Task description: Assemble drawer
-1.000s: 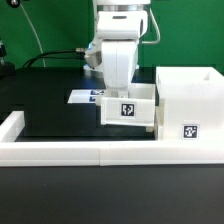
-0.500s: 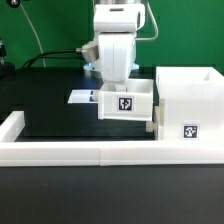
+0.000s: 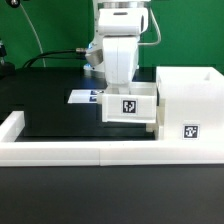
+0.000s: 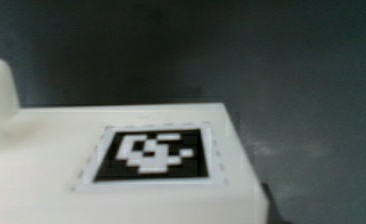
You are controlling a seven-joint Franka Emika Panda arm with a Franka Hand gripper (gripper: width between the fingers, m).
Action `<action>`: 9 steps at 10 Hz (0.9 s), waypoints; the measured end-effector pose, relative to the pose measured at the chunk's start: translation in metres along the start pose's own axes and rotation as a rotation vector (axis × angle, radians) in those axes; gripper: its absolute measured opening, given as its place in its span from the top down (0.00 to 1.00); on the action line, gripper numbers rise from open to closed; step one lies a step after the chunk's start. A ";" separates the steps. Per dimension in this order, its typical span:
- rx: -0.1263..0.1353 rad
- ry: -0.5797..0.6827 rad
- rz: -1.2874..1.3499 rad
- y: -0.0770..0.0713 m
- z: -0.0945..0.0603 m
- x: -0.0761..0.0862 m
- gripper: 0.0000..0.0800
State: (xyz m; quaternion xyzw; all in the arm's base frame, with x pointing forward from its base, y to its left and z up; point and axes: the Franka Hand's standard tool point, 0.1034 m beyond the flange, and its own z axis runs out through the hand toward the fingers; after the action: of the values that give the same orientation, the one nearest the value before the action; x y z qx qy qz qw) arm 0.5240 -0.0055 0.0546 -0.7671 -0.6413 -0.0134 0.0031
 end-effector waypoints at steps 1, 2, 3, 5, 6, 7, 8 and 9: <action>0.001 0.000 0.000 0.000 0.001 0.000 0.95; 0.000 0.001 0.002 0.000 0.001 0.002 0.95; 0.000 0.001 0.002 0.001 0.001 0.003 0.95; -0.001 0.002 0.001 0.001 0.001 0.004 0.95; -0.002 0.003 0.001 0.001 0.001 0.005 0.95; -0.010 0.006 0.002 0.001 0.001 0.006 0.95; -0.010 0.005 0.003 0.001 0.001 0.006 0.95; -0.010 0.005 0.003 0.001 0.001 0.005 0.95</action>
Offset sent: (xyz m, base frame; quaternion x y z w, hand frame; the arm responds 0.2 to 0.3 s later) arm 0.0036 0.0037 -0.0014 -0.0043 -0.0058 -0.0049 1.0000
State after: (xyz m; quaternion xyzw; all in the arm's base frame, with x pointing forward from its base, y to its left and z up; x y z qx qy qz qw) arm 0.5261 -0.0004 0.0537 -0.7682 -0.6400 -0.0184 0.0011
